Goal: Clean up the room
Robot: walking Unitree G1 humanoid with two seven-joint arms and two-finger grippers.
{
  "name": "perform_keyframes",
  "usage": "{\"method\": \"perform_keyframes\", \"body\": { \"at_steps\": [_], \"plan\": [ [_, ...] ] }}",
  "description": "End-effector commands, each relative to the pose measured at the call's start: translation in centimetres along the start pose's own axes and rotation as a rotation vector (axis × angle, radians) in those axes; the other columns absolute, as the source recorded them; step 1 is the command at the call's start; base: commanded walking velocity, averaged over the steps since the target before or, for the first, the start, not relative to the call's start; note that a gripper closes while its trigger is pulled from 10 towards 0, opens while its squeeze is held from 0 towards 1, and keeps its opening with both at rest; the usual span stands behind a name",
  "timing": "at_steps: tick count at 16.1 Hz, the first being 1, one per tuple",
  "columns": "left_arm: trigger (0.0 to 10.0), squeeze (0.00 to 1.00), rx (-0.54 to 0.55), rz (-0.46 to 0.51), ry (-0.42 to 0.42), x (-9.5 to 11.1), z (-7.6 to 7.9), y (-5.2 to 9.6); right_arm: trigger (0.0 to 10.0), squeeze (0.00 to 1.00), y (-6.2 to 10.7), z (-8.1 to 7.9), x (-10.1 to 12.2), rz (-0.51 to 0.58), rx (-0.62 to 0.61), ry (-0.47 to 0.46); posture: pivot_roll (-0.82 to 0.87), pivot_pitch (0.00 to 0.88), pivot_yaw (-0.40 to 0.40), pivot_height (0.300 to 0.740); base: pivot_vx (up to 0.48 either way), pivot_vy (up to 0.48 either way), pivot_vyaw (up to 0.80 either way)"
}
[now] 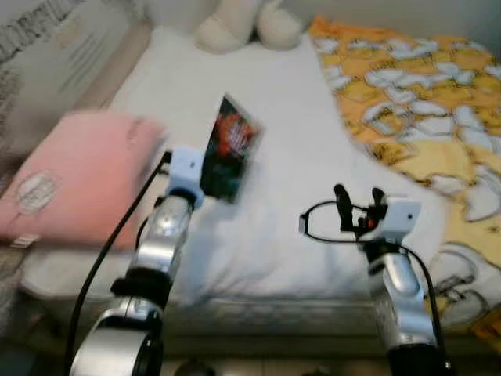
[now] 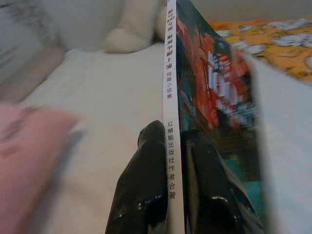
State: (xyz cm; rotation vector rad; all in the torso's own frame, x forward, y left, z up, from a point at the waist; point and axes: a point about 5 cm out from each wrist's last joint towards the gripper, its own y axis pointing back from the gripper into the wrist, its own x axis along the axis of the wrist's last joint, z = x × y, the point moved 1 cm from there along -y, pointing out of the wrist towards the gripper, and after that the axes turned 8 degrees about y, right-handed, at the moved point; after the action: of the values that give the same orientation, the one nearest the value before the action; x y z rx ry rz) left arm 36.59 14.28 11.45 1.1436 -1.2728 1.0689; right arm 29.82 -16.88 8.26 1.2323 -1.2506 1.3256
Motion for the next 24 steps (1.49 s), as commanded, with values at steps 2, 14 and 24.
{"method": "perform_keyframes", "body": {
  "at_steps": [2, 14, 24],
  "plan": [
    [10.0, 0.0, 0.05, 0.033, 0.003, 0.8, -1.2, -0.2, 10.0, 0.0, -0.5, -0.9, 0.2, 0.015, 0.036, 0.007, 0.03, 0.0, -0.002, 0.74, 0.0, 0.48, 0.0],
    [10.0, 0.0, -0.016, -0.015, 0.049, 2.7, 2.5, -3.3, 10.0, 0.0, 1.1, -3.0, -1.1, -0.024, 0.101, 0.019, -0.01, 0.0, 0.023, 0.74, 0.248, 0.0, 0.0],
    [10.0, 0.0, -0.507, -0.169, 0.46, 6.5, 16.9, -3.7, 10.0, 0.0, 7.3, -3.2, -2.1, -0.117, 0.056, 0.018, -0.18, 0.091, 0.076, 0.74, 0.043, 0.0, 0.0]
  ]
}}
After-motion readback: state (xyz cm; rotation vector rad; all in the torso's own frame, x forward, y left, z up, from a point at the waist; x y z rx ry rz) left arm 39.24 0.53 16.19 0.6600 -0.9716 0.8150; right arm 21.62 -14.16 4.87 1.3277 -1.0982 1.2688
